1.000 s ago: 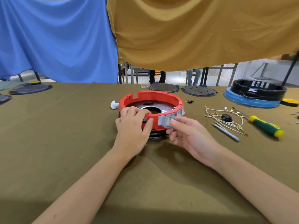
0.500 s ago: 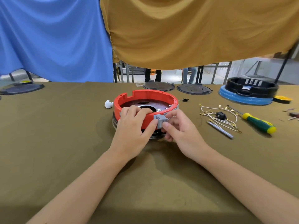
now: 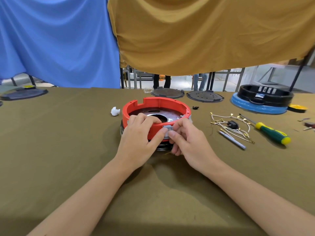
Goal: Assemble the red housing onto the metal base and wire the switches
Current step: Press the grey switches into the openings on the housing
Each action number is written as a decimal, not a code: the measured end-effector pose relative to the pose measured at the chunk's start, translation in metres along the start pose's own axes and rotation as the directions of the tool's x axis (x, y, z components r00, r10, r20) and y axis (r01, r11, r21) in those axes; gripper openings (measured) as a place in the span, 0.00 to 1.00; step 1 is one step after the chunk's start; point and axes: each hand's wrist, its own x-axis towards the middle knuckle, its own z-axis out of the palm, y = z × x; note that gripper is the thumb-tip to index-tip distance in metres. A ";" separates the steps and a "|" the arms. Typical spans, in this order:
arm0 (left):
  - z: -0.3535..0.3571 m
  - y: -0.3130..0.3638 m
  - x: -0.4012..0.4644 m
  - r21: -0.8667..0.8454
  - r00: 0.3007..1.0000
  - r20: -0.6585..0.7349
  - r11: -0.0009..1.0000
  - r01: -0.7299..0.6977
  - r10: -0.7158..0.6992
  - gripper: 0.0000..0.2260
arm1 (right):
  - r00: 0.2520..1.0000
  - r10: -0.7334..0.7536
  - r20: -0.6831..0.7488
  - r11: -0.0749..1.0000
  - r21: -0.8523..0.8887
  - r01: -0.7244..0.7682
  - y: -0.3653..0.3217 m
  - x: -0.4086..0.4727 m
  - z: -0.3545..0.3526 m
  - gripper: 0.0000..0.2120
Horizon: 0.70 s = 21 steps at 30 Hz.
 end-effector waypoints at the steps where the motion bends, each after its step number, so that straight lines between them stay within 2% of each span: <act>1: 0.000 0.000 0.000 -0.007 1.000 0.005 1.000 -0.003 0.003 0.16 | 1.000 -0.009 -0.014 1.000 -0.023 0.009 0.000 0.000 0.000 0.02; 6: -0.001 0.000 0.000 -0.019 1.000 0.018 1.000 -0.010 0.010 0.16 | 0.997 -0.050 -0.056 0.988 -0.146 0.041 0.001 0.000 -0.001 0.03; 16: -0.001 -0.003 0.001 -0.071 0.999 0.028 0.997 -0.023 0.025 0.16 | 0.997 -0.075 -0.032 0.992 -0.109 0.071 -0.003 -0.002 -0.004 0.04; 21: -0.002 -0.005 0.001 -0.090 0.999 0.044 0.996 -0.024 0.028 0.16 | 0.994 -0.111 -0.012 0.980 -0.166 0.107 -0.003 -0.003 -0.007 0.03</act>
